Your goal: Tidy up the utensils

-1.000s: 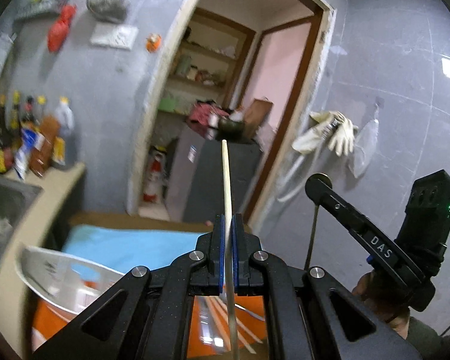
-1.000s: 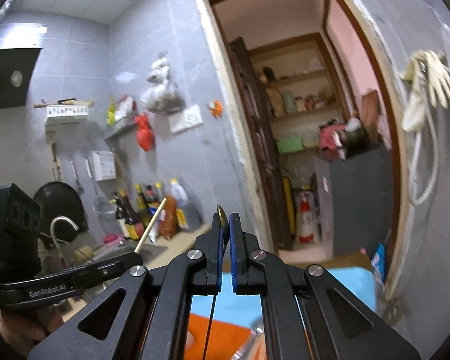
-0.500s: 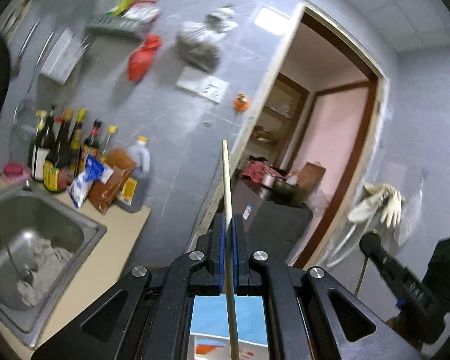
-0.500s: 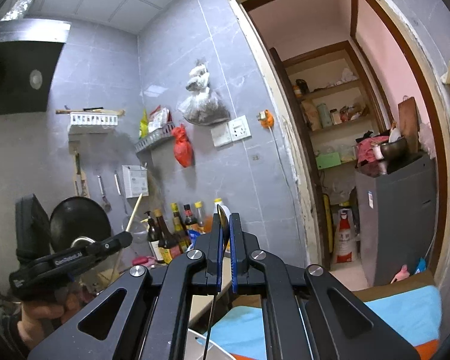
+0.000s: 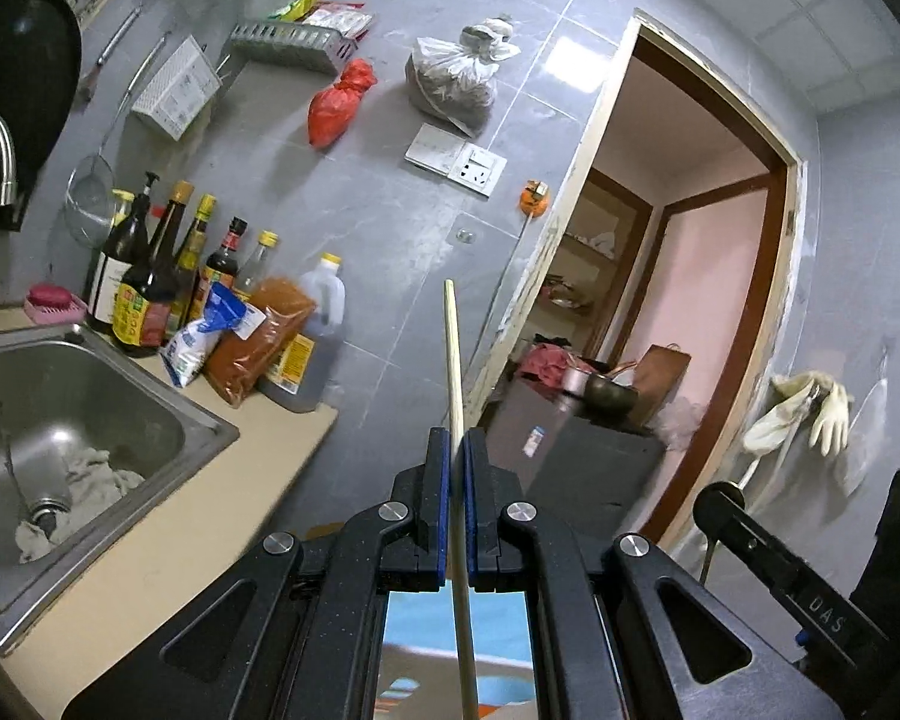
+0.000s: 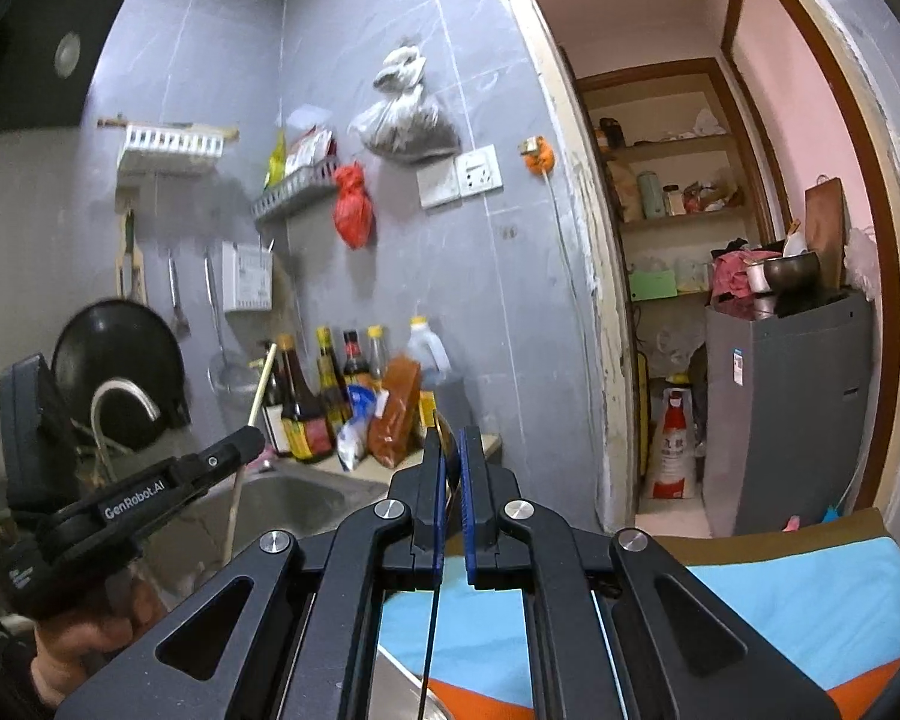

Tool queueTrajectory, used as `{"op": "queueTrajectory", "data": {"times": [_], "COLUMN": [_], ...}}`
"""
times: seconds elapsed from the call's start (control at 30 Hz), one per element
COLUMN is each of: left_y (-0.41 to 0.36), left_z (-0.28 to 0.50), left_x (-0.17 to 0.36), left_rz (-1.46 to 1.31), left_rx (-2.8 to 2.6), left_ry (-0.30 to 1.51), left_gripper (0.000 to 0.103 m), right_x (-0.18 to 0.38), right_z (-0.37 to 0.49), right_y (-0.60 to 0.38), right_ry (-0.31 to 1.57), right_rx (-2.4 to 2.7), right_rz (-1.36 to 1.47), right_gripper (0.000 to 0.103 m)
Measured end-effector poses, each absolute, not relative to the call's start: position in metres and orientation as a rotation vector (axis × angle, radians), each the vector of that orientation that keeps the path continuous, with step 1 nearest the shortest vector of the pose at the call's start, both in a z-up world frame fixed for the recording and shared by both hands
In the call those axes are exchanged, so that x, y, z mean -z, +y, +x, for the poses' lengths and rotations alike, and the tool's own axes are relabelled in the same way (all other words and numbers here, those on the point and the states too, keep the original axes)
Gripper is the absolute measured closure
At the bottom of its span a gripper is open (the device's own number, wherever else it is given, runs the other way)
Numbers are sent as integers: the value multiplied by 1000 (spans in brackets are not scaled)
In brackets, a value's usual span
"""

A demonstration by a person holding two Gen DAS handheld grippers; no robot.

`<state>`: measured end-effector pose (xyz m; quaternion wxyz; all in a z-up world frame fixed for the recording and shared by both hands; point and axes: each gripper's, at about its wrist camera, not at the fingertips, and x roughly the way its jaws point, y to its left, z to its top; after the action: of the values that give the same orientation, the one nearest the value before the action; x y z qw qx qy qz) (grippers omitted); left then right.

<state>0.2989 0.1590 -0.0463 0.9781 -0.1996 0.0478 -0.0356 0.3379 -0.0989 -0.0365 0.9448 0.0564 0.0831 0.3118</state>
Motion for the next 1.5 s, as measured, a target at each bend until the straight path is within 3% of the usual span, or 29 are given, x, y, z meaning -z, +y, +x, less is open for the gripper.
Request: {"op": "queueTrajectory", "data": {"times": [0.4,0.43,0.5,0.53,0.57,0.63,0.73,1.0,1.13,1.23,1.37,1.43,1.5], "left_y": [159,159,160,160,159,158,148,121,105,88,62,51,37], "left_z": [287,284,278,277,274,270,261,246,239,233,222,218,214], "left_x": [61,59,56,54,51,43,27,11,4,-3,-16,-20,-22], "left_rz": [-416,-417,-425,-432,-441,-443,-409,-362,-360,-332,-281,-265,-243], "left_rx": [103,101,101,99,95,93,89,97,116,113,106,102,109], "left_ry": [246,256,275,285,294,302,287,279,270,259,215,205,194], "left_gripper": [100,98,83,71,69,68,60,58,48,30,8,8,8], "right_x": [59,58,53,50,47,39,25,-4,-9,-13,-20,-21,-22], "right_z": [330,328,326,324,323,320,316,298,290,283,273,270,266], "right_y": [-100,-102,-105,-107,-109,-113,-124,-161,-181,-198,-221,-231,-244], "right_ry": [258,266,273,273,273,273,264,214,191,175,147,140,132], "right_rx": [-665,-667,-672,-674,-678,-676,-666,-630,-595,-560,-524,-508,-491], "right_rz": [135,146,162,165,170,174,187,173,162,159,140,128,127], "right_gripper": [98,97,95,93,91,78,74,55,43,24,17,4,0]}}
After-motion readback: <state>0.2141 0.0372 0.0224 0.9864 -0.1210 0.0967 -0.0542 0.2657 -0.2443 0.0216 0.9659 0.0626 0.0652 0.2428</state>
